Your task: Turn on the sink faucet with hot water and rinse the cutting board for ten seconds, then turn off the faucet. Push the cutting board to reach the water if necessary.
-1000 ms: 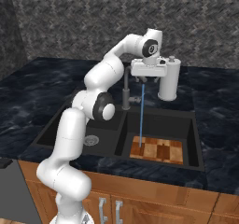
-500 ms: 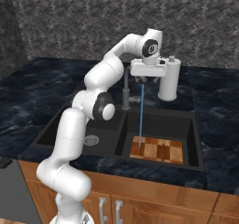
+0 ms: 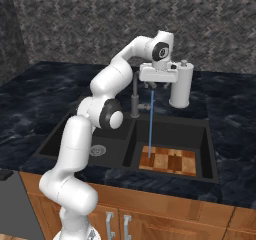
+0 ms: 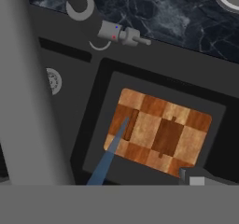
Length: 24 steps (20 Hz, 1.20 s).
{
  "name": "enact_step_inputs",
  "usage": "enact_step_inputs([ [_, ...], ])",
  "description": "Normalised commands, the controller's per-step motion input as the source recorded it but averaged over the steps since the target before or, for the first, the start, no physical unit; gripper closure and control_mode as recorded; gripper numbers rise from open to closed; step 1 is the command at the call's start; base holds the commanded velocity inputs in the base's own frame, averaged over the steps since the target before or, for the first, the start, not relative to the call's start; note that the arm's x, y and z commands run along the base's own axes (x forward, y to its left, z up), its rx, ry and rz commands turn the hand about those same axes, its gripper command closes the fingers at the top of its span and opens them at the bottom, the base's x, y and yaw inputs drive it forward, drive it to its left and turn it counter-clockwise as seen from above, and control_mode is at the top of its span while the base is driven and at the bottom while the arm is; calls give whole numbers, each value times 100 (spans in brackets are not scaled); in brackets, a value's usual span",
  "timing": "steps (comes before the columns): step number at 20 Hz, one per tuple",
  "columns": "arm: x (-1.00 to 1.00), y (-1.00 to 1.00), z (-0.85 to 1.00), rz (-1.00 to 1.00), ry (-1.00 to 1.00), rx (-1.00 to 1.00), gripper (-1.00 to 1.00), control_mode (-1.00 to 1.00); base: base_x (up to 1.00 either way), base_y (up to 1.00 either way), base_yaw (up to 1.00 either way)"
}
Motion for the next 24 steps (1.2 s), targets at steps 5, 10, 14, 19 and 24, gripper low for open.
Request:
enact_step_inputs([
  [5, 0, 0, 0, 0, 0, 0, -100, -100, 0, 0, 0],
  [10, 0, 0, 0, 0, 0, 0, -100, -100, 0, 0, 0],
  [14, 0, 0, 0, 0, 0, 0, -100, -100, 0, 0, 0],
  [19, 0, 0, 0, 0, 0, 0, -100, -100, 0, 0, 0],
  [24, 0, 0, 0, 0, 0, 0, -100, -100, 0, 0, 0],
])
